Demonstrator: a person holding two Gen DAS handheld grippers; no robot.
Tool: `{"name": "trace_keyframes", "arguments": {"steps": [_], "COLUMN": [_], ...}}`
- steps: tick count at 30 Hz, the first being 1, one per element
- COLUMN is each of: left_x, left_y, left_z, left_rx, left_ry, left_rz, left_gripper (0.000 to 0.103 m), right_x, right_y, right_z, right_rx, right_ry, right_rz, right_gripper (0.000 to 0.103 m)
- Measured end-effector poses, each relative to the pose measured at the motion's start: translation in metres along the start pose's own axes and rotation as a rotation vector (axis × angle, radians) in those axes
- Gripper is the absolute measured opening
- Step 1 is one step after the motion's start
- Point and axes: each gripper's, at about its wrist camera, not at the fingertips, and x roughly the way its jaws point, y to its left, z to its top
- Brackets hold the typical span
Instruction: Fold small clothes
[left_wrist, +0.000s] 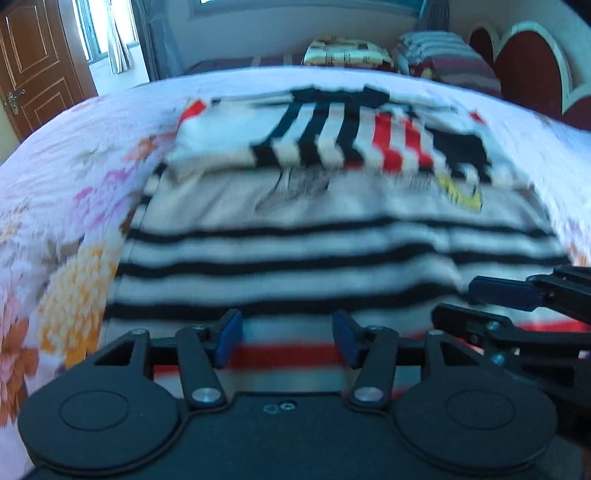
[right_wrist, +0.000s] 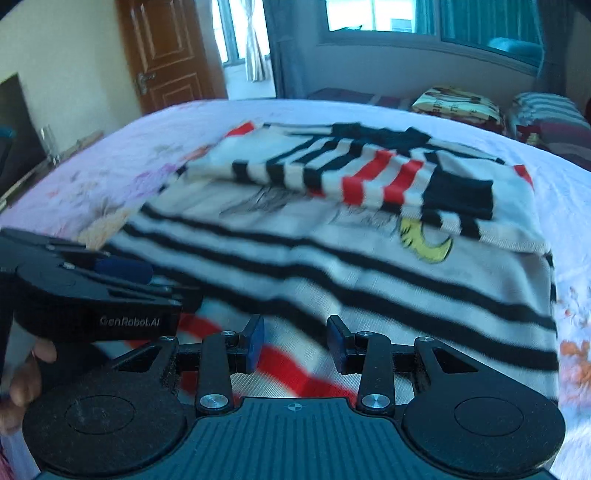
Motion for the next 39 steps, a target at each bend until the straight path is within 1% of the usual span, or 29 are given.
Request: {"name": "trace_keyframes", "arguments": {"steps": [2,3,5,8,9,11,14,15,19,21,24,27,29,31,33,34,37,38,39], "left_x": [-0.004,-0.005,-0.011,-0.019,-0.022,-0.029,-0.040,-0.045,-0.066,-0.070,-0.063,-0.068,-0.075,-0.082,-0.086,-0.085,-0.075,-0.072,-0.069], "left_y": [0.008,0.012,0.020,0.036,0.040,0.049,0.058,0.059,0.064,0.065,0.064,0.069,0.075,0.084,0.092,0.096,0.106,0.108,0.110], "left_z": [-0.012,-0.015,-0.022,-0.032,-0.036,-0.045,-0.056,-0.058,-0.070,-0.078,-0.090,-0.097,-0.099,-0.102,-0.104,-0.105,-0.105,-0.106,-0.107], "left_rx": [0.005,0.012,0.015,0.007,0.005,-0.001,-0.002,0.000,0.000,0.020,0.051,0.055,0.032,0.004,-0.025,-0.037,-0.071,-0.088,-0.099], "left_ry": [-0.017,-0.021,-0.027,-0.028,-0.028,-0.028,-0.028,-0.029,-0.047,-0.050,-0.024,-0.037,-0.041,-0.059,-0.069,-0.062,-0.009,0.006,0.017], "left_rz": [-0.003,-0.007,-0.018,-0.026,-0.026,-0.033,-0.041,-0.043,-0.080,-0.095,-0.090,-0.092,-0.088,-0.067,-0.044,-0.043,-0.069,-0.081,-0.092], "left_gripper": [0.058,0.060,0.060,0.060,0.060,0.060,0.060,0.058,0.058,0.058,0.058,0.059,0.062,0.070,0.075,0.077,0.077,0.078,0.081], "right_x": [-0.002,-0.005,-0.014,-0.027,-0.032,-0.042,-0.056,-0.062,-0.076,-0.076,-0.068,-0.072,-0.080,-0.089,-0.098,-0.101,-0.108,-0.110,-0.112], "right_y": [0.003,0.003,0.001,-0.006,-0.006,-0.005,0.001,0.007,0.036,0.051,0.063,0.064,0.062,0.058,0.050,0.045,0.030,0.025,0.021], "right_z": [-0.013,-0.019,-0.027,-0.038,-0.041,-0.048,-0.052,-0.053,-0.058,-0.063,-0.074,-0.081,-0.082,-0.084,-0.087,-0.088,-0.093,-0.095,-0.097], "right_rx": [-0.015,-0.026,-0.034,0.026,0.024,0.033,0.085,0.096,0.127,0.120,0.106,0.123,0.147,0.172,0.211,0.232,0.300,0.319,0.337], "right_ry": [0.013,0.004,-0.005,-0.002,0.010,0.012,0.015,-0.002,-0.030,-0.022,0.022,0.022,0.013,-0.002,-0.011,-0.012,-0.009,-0.009,-0.007], "right_rz": [-0.032,-0.055,-0.108,-0.152,-0.202,-0.241,-0.264,-0.260,-0.215,-0.210,-0.231,-0.246,-0.257,-0.278,-0.305,-0.318,-0.365,-0.384,-0.403], "right_gripper": [0.039,0.039,0.038,0.038,0.038,0.038,0.038,0.038,0.039,0.038,0.039,0.039,0.039,0.039,0.039,0.039,0.039,0.039,0.039]}}
